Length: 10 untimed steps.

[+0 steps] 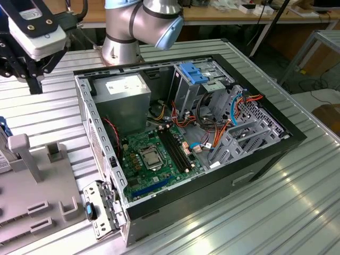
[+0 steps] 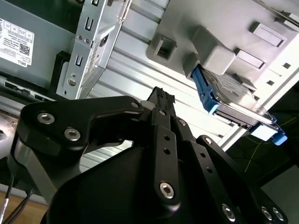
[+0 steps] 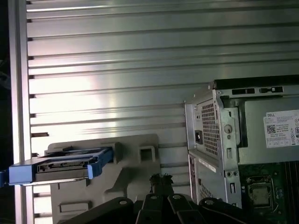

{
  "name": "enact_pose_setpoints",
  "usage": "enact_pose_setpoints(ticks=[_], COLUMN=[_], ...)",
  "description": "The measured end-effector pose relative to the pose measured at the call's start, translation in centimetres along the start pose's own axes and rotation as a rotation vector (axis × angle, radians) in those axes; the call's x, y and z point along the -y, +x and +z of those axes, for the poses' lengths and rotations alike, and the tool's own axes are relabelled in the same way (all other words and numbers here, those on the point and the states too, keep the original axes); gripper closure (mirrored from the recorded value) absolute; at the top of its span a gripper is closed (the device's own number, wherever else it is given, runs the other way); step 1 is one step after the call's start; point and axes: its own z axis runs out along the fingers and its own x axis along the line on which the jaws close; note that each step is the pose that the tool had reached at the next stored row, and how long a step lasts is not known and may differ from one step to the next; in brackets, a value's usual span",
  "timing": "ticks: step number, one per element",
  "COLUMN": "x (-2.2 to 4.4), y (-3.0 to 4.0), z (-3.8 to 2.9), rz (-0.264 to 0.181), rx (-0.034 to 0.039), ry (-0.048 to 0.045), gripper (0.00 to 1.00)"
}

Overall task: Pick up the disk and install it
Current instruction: 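Reach for the disk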

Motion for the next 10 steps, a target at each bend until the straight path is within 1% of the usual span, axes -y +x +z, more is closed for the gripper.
enact_pose_setpoints(ticks=[1, 2, 3, 7, 9, 10], x=[0.03, 0.08, 0.11, 0.22, 0.25, 0.28], y=[0.45, 1.05, 1.47, 3.0, 3.61, 4.02], z=[-0.01, -0.03, -0.03, -0.08, -0.09, -0.11], rz=[0.0, 0.0, 0.0, 0.0, 0.0, 0.0], rx=[0.0, 0.0, 0.0001, 0.0, 0.0001, 0.0], ry=[0.0, 0.0, -0.0001, -0.0001, -0.0001, -0.0001], gripper=[0.89, 0.89, 0.89, 0.89, 0.89, 0.89])
